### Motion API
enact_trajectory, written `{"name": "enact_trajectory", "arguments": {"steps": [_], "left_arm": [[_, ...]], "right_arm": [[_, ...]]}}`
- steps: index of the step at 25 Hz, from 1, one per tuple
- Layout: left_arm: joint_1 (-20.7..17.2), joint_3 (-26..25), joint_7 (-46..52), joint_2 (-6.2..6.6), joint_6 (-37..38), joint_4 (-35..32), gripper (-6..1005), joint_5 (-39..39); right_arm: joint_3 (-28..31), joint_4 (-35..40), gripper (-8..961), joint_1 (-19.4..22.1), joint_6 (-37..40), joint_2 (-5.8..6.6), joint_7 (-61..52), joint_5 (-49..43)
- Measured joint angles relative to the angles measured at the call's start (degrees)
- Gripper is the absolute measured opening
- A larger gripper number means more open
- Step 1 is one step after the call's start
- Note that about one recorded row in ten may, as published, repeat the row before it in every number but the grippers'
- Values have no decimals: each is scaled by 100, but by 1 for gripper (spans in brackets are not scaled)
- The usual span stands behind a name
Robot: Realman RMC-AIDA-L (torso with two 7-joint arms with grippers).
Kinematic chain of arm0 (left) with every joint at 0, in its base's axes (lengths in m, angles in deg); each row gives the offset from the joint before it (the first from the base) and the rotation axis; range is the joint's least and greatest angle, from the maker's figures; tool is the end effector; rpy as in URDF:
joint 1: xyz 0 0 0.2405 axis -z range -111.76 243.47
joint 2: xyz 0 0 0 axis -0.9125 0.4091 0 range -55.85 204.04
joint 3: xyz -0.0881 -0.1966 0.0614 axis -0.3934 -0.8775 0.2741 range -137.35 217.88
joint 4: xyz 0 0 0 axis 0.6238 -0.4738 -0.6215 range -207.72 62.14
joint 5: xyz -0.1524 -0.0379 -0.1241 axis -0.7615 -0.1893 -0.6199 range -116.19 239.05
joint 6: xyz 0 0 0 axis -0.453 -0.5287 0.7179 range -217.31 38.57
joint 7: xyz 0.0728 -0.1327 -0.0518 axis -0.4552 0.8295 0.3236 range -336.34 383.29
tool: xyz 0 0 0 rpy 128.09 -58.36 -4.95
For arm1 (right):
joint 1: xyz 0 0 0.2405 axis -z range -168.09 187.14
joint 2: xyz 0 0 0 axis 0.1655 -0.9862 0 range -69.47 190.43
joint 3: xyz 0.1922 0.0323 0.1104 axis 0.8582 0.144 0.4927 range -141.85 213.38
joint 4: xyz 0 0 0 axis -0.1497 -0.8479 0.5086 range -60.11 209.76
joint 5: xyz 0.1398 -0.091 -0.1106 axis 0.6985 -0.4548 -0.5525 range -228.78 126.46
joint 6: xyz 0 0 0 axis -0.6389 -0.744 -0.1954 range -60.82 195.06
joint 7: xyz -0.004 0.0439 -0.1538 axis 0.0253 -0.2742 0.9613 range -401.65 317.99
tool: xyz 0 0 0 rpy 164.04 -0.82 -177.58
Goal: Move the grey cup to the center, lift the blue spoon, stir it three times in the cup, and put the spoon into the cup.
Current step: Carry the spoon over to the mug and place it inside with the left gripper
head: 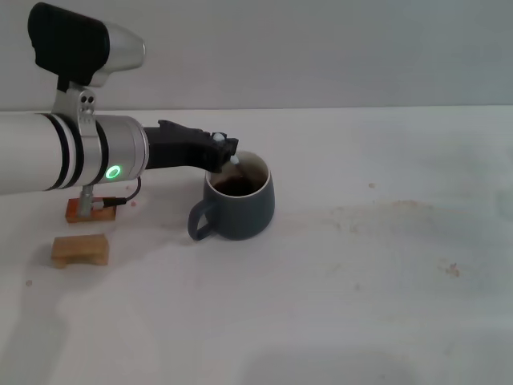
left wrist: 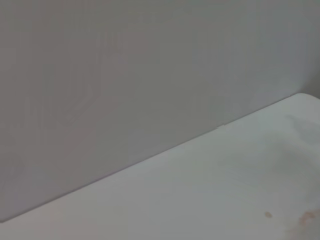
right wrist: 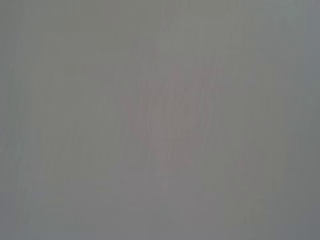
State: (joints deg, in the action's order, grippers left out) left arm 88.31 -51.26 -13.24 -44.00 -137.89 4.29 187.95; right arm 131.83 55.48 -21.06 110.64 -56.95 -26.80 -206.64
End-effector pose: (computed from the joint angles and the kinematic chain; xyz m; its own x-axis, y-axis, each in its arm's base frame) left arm -0.1477 0.3692 -0.0083 0.7746 0.5035 0.3828 0.6325 -0.6119 -0.4749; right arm 0.3016 0.4030 0.0742 0.8673 -0.0380 -0.4964 -0.4863 0.1488 -0.8610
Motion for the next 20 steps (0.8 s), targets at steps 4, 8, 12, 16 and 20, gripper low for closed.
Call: {"name": "enact_trajectory", "arguments": {"steps": [4, 8, 12, 16, 20], "left_arm": [[83, -15, -11, 11, 86, -180, 162, 54], [-1, -151, -11, 23, -87, -127, 162, 87], [-203, -247, 2, 24, -345, 115, 162, 138], [-377, -251, 46, 20, -557, 338, 163, 180], [-480, -205, 64, -1, -656, 475, 163, 150]], "right_arm": [[0, -71, 44, 13, -8, -8, 0, 0], [-1, -85, 43, 18, -15, -8, 0, 0], [-5, -87, 43, 6, -20, -8, 0, -5], [-8, -87, 44, -11, -23, -8, -2, -84], [-9, -87, 44, -25, -25, -8, -6, -92]]}}
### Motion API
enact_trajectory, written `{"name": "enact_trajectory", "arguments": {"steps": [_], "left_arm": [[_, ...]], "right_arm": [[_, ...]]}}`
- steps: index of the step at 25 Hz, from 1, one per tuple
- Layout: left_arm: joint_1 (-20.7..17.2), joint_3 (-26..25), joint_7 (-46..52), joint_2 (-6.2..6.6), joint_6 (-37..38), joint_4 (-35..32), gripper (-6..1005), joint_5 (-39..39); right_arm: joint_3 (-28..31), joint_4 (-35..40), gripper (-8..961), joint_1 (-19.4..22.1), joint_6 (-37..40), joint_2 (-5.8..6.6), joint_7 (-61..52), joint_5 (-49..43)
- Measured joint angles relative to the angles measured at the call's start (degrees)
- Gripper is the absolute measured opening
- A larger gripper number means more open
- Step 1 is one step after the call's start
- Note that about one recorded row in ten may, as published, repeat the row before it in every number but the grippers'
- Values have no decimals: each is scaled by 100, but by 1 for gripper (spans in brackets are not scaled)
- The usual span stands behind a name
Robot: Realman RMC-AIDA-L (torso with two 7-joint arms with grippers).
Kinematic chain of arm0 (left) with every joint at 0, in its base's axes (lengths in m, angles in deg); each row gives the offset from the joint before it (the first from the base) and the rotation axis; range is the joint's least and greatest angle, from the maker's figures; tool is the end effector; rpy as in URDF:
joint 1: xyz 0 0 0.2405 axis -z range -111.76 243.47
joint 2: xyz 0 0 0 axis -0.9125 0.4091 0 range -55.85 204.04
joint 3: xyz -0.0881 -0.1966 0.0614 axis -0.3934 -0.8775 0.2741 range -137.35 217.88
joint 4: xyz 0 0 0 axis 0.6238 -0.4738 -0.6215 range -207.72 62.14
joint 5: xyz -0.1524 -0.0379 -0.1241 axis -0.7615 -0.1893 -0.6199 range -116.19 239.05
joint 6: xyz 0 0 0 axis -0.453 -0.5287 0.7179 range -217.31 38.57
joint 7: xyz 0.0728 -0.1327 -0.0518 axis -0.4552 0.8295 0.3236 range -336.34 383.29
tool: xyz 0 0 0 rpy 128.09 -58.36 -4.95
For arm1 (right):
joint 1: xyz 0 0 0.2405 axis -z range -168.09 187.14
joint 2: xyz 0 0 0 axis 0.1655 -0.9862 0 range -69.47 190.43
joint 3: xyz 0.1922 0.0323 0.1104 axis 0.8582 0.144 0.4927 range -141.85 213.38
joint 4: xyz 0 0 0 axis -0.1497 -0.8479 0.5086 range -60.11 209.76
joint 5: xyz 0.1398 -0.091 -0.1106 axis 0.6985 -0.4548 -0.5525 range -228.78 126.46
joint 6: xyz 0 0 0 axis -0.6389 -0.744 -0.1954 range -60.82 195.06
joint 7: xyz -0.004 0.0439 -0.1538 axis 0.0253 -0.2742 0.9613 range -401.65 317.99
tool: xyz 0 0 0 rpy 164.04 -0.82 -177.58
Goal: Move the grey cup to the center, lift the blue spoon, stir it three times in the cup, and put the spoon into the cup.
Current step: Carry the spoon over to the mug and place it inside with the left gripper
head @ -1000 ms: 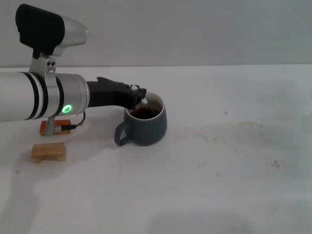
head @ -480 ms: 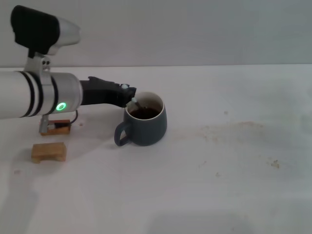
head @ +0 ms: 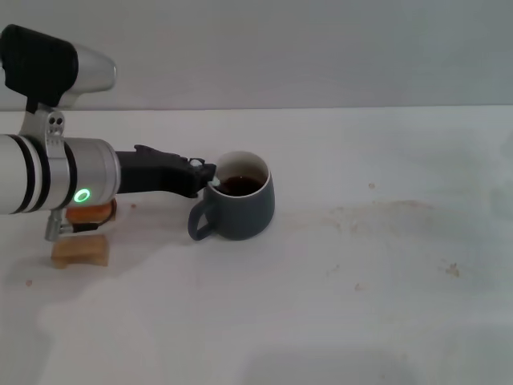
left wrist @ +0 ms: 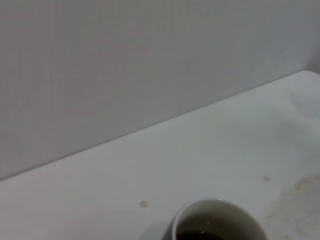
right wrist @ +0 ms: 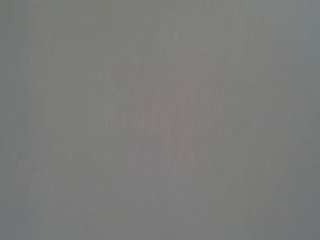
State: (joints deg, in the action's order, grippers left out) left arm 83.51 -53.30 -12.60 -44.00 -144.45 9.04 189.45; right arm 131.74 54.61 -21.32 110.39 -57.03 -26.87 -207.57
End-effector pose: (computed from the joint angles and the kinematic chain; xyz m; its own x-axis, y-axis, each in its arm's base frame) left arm -0.1659 0.3500 0.0020 0.7527 0.5587 0.3482 0.6564 -0.5958 -0.4629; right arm 0.2945 0.4067 0.0734 0.8715 -0.0222 -0.4899 -0.4832 0.1318 -0.8656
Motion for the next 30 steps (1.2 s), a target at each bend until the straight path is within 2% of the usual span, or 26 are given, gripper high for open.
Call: {"name": "enact_trajectory", "arguments": {"steps": [4, 8, 17, 23, 30], "left_arm": [[41, 204, 11, -16, 1, 115, 164, -79], [255, 399, 13, -19, 82, 128, 164, -141], [623, 503, -47, -8, 778, -406, 165, -132], [671, 456, -54, -2, 1038, -599, 166, -59], [481, 353, -14, 14, 799, -423, 167, 0]], "right_arm": [[0, 1, 43, -6, -3, 0, -11, -23], [0, 1, 43, -15, -3, 0, -31, -46], [1, 1, 44, -18, -3, 0, -36, -48], [1, 1, 44, -18, -2, 0, -37, -48], [0, 1, 44, -18, -2, 0, -37, -50]]}}
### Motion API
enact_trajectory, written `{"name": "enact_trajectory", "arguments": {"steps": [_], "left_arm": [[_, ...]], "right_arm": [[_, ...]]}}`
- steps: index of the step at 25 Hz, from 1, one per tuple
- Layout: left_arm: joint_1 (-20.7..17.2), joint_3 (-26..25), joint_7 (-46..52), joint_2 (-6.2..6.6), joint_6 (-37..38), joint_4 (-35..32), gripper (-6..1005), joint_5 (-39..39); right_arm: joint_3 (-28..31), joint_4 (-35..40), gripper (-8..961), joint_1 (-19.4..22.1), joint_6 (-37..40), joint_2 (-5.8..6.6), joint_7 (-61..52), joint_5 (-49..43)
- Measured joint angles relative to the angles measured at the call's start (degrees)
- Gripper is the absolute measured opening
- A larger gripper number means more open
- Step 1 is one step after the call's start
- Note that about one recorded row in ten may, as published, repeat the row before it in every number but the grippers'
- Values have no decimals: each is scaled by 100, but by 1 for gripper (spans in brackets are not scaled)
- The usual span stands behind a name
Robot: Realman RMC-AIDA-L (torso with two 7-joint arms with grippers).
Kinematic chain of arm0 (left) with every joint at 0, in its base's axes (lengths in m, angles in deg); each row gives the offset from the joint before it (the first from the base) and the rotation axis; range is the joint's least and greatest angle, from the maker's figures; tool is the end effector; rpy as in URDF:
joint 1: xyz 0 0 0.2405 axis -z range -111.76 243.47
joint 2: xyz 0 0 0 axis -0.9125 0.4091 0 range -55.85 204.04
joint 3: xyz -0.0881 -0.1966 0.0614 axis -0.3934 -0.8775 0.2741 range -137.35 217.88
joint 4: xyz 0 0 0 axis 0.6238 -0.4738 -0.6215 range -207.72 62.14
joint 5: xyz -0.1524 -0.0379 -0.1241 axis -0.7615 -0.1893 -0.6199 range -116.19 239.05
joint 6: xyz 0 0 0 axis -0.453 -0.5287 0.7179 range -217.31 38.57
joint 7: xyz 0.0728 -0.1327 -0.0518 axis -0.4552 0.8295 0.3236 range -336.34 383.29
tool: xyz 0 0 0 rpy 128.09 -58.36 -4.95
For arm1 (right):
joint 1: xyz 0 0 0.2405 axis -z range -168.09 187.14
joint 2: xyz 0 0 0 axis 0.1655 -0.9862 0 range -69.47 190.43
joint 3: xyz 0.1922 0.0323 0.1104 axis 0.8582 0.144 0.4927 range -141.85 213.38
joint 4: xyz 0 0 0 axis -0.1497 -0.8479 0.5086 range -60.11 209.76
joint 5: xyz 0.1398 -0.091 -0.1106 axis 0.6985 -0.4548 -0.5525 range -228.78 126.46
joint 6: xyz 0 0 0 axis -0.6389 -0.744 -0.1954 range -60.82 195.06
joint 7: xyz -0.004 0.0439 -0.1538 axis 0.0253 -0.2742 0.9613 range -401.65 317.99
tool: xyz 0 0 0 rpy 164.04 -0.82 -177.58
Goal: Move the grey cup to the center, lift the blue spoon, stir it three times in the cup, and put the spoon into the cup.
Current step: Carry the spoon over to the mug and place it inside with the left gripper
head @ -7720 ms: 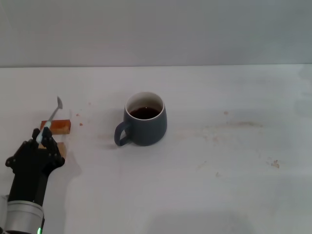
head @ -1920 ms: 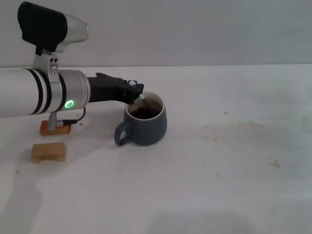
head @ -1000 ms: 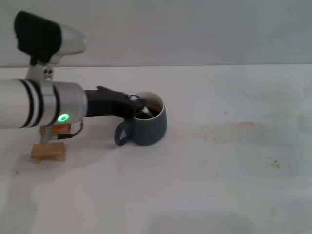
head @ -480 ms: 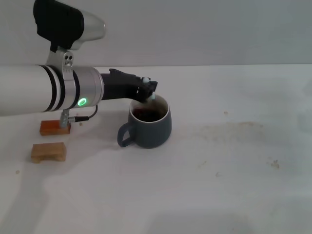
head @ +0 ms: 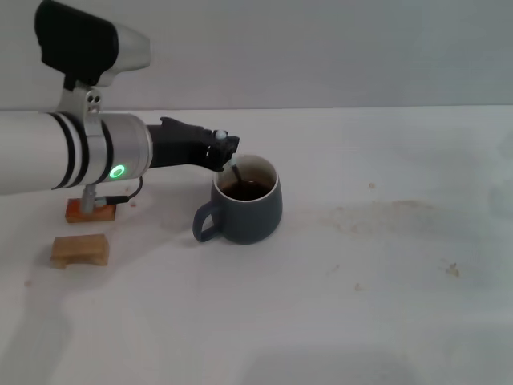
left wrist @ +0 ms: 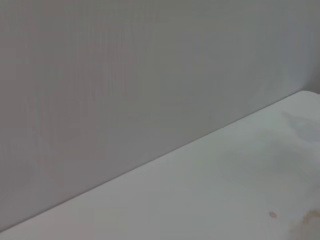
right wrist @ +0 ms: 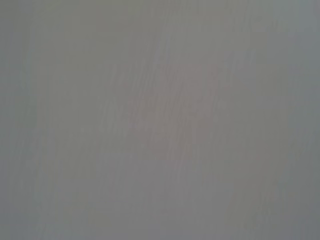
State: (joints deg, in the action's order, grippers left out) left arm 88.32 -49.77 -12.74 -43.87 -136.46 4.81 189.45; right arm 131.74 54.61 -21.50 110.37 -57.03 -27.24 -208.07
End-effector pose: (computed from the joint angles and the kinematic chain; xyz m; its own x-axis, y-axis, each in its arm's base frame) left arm -0.1452 0.3699 -0.0101 0.7937 0.4829 0.3699 0.6082 -0.6182 -0.4980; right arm 0.2926 0.4077 0.0726 0.8716 -0.0182 -0.4898 -0.4841 0.1245 -0.8661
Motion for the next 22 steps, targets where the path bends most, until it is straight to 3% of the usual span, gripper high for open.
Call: {"name": "enact_trajectory", "arguments": {"steps": [4, 12, 22], "left_arm": [[-225, -40, 33, 2, -227, 342, 167, 5], [-291, 23, 139, -12, -469, 521, 168, 13], [63, 272, 145, -34, -29, 223, 169, -17]], "right_arm": [[0, 0, 44, -5, 0, 7, -1, -3], [0, 0, 44, -41, 0, 19, 0, -6], [0, 0, 44, -61, 0, 24, 0, -7]]}}
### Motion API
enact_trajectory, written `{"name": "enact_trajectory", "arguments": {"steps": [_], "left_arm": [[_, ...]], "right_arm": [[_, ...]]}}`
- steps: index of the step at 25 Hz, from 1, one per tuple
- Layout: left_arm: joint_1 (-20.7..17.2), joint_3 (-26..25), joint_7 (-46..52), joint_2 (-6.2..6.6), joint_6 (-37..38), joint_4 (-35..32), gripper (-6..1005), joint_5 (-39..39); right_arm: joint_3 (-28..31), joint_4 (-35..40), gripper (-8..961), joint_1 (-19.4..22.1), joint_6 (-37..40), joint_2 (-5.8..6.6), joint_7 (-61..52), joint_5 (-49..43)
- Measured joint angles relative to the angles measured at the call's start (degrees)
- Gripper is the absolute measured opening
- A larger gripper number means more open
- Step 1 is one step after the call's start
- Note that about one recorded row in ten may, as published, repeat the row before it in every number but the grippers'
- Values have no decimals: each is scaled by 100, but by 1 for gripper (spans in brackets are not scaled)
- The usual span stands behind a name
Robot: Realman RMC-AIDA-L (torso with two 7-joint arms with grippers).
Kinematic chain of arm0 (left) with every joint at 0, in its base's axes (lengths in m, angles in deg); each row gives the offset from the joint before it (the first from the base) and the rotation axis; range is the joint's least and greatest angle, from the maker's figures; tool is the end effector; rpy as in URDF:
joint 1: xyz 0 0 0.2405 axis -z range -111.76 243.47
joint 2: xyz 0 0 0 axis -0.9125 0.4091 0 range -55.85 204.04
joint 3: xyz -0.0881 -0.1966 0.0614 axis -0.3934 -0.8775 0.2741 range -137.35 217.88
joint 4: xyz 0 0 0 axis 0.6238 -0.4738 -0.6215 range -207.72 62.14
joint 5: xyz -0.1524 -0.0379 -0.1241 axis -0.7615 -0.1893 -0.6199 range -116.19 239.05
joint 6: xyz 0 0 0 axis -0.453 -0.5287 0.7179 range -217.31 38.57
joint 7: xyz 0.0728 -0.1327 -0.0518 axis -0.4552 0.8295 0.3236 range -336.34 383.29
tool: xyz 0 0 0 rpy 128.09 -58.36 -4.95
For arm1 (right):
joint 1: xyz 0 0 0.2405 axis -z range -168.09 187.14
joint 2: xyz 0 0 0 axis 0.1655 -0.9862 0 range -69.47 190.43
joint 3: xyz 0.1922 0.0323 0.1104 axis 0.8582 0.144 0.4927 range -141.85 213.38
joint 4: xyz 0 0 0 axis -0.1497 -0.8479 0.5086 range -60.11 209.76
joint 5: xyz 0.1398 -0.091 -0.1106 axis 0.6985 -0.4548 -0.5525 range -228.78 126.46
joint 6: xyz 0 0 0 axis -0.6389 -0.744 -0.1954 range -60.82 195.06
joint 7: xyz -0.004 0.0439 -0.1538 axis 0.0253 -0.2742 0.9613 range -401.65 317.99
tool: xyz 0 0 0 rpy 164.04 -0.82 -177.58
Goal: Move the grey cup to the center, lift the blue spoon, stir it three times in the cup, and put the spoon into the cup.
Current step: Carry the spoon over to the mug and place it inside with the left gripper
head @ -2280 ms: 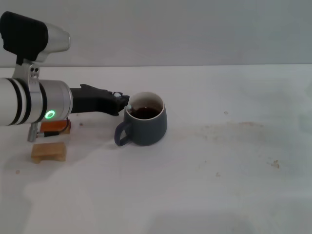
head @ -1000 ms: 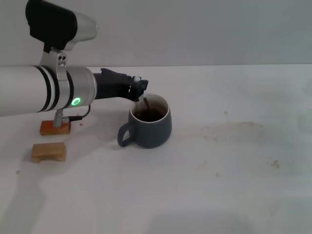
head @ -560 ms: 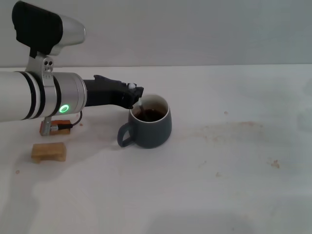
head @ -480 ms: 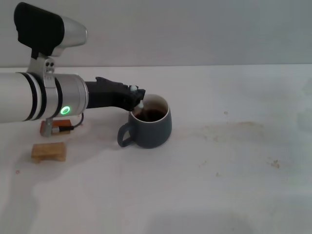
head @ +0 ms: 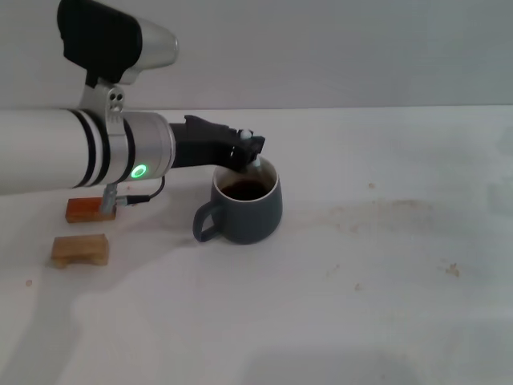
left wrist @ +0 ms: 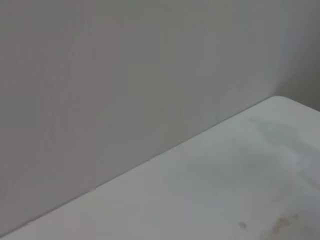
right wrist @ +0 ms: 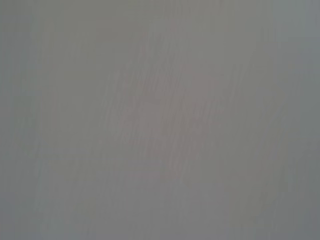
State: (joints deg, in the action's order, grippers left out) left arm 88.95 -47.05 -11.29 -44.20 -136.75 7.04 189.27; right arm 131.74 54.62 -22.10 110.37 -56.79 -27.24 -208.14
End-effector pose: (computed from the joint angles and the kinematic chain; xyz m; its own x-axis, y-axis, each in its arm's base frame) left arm -0.1244 0.3642 -0.0190 0.8103 0.4568 0.3672 0.5854 -0.6604 -0.4703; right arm 0.2889 0.4111 0.0745 0.8740 -0.0081 -0.4859 -0.4815 0.1205 -0.8681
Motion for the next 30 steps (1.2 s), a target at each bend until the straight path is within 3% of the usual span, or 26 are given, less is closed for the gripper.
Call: {"name": "enact_trajectory", "arguments": {"steps": [8, 19, 24, 30], "left_arm": [[135, -87, -39, 30, 229, -338, 170, 88], [-495, -300, 131, 25, -277, 293, 171, 334], [-692, -87, 248, 4, -269, 539, 172, 289], [-634, 226, 316, -8, -79, 533, 173, 218]], "right_arm": [[-2, 0, 44, 0, 0, -23, 0, -8], [-72, 0, 44, -11, 0, -25, -5, -9], [-71, 0, 43, -23, 0, -25, -7, -8], [-70, 0, 43, -28, -1, -25, -9, -9]]}}
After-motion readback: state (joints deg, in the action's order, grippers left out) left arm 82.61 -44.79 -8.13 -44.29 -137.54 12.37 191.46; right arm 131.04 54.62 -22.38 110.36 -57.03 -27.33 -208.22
